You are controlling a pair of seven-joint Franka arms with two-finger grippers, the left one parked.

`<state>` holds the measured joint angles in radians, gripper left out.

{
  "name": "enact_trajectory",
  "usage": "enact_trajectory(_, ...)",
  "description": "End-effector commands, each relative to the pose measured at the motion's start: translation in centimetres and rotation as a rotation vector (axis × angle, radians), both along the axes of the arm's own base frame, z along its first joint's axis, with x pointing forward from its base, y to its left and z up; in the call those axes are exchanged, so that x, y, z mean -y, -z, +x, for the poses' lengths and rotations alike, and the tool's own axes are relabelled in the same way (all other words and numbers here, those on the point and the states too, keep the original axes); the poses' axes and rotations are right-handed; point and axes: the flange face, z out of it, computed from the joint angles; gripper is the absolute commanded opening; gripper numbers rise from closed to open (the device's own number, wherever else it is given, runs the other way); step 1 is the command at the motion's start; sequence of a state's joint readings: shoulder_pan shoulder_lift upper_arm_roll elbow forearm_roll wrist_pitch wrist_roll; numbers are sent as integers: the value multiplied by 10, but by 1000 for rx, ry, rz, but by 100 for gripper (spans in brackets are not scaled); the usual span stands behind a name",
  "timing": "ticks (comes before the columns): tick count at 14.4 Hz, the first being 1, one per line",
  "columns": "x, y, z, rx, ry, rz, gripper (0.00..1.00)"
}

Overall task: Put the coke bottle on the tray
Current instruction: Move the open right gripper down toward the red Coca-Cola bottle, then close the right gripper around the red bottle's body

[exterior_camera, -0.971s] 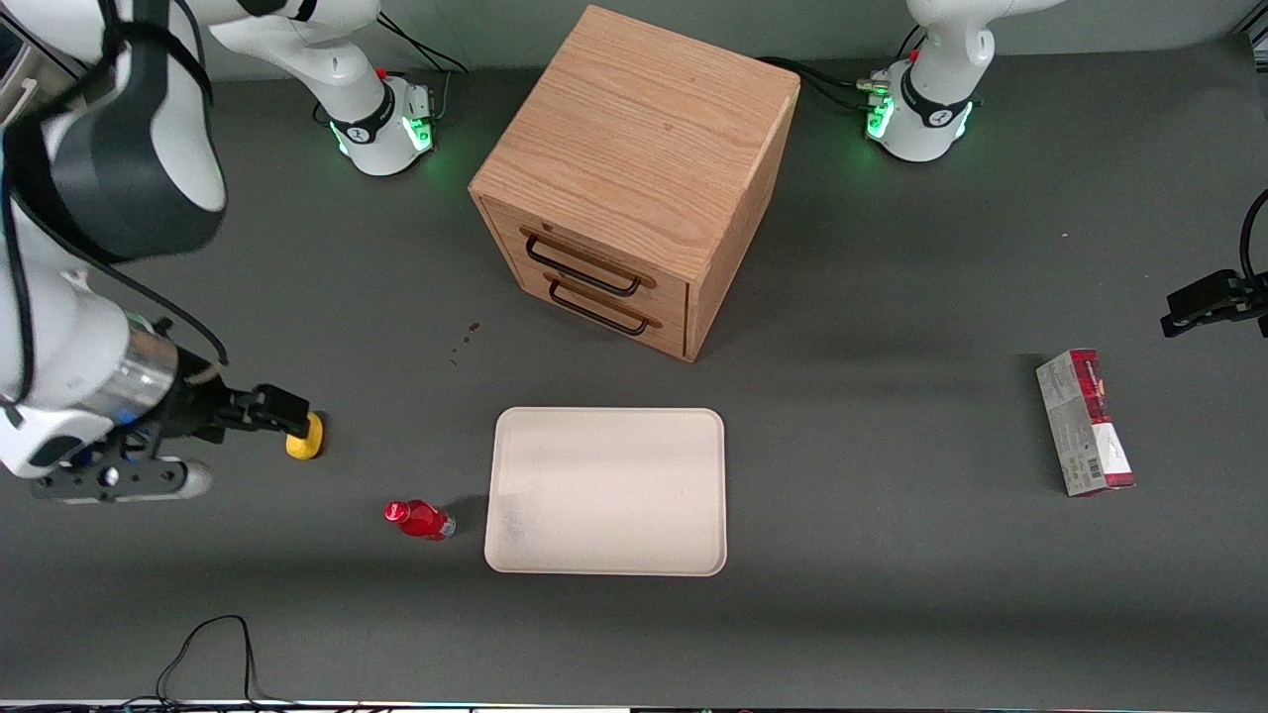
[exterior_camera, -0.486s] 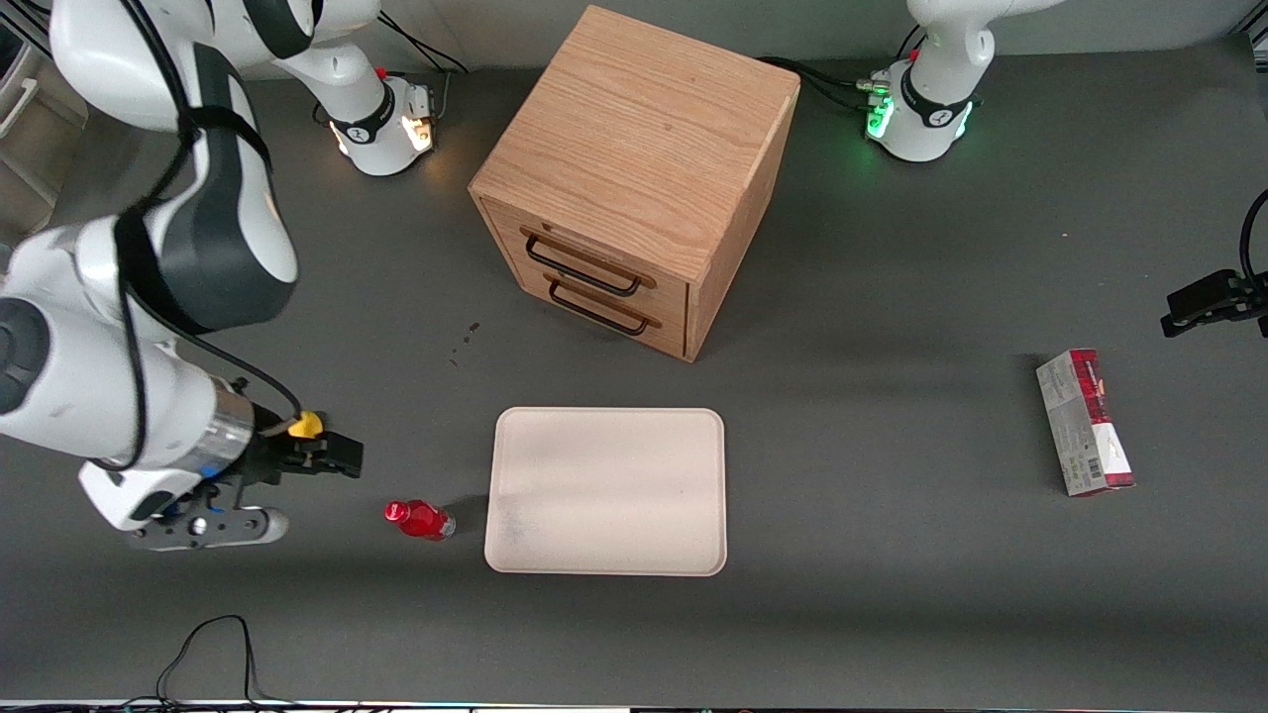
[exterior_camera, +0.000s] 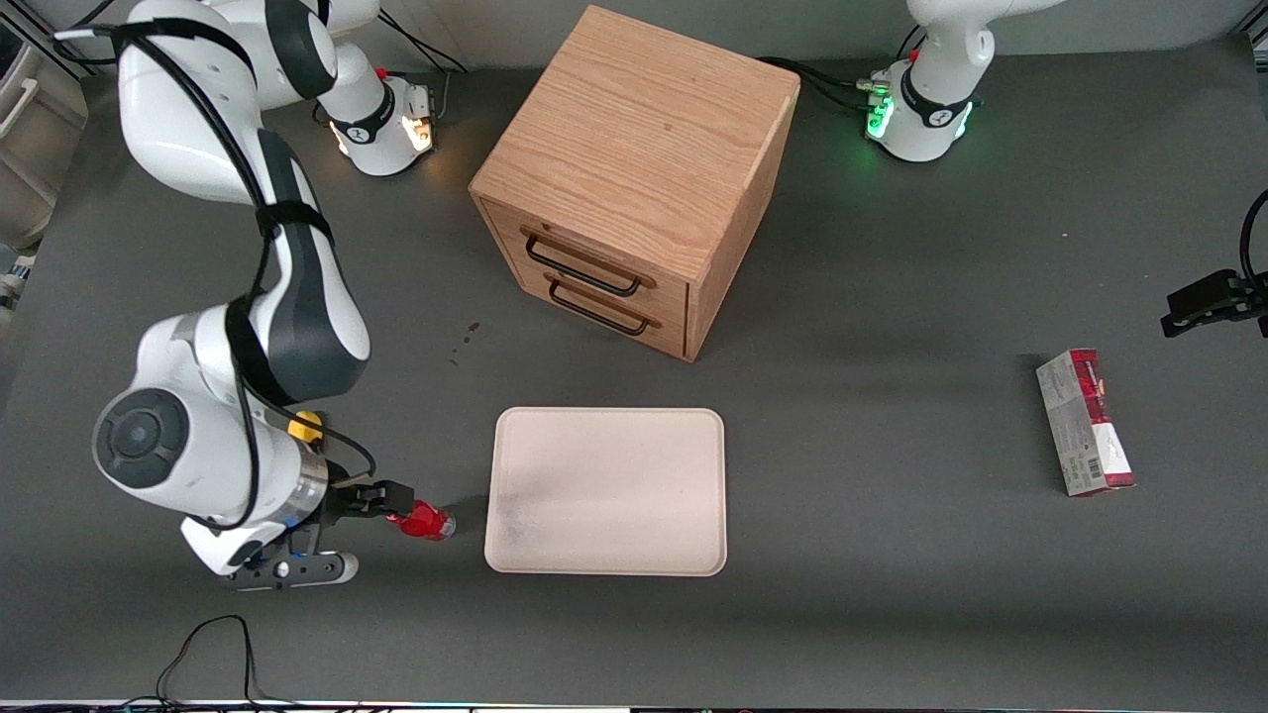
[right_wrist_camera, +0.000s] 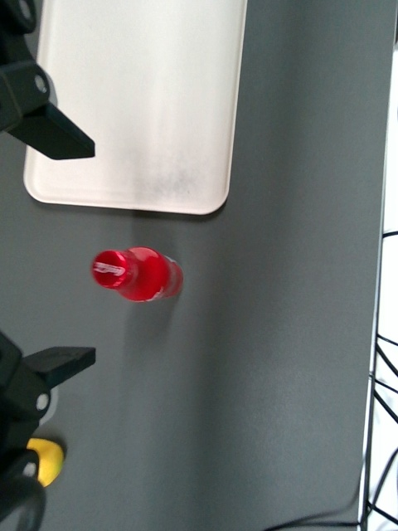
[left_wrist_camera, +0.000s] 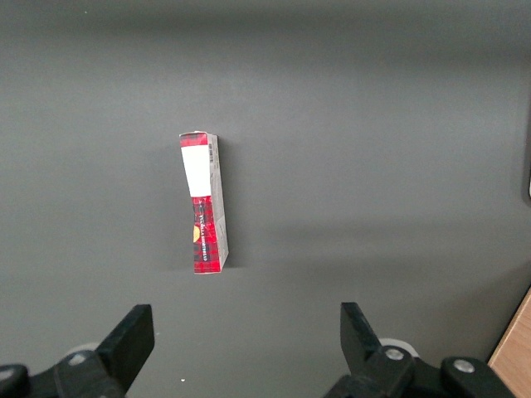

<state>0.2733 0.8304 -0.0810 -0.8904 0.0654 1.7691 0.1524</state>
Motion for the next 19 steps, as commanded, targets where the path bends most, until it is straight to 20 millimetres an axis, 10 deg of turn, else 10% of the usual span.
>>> enact_trajectory(1,-2,32,10,-1,8,3,100)
enact_trajectory(8,0,84,3,-75,11,-15,100)
enact_trajectory(13,-1,86,2,-77,12,-14,99)
enact_trajectory(19,-3,77,2,-67,9,-10,10)
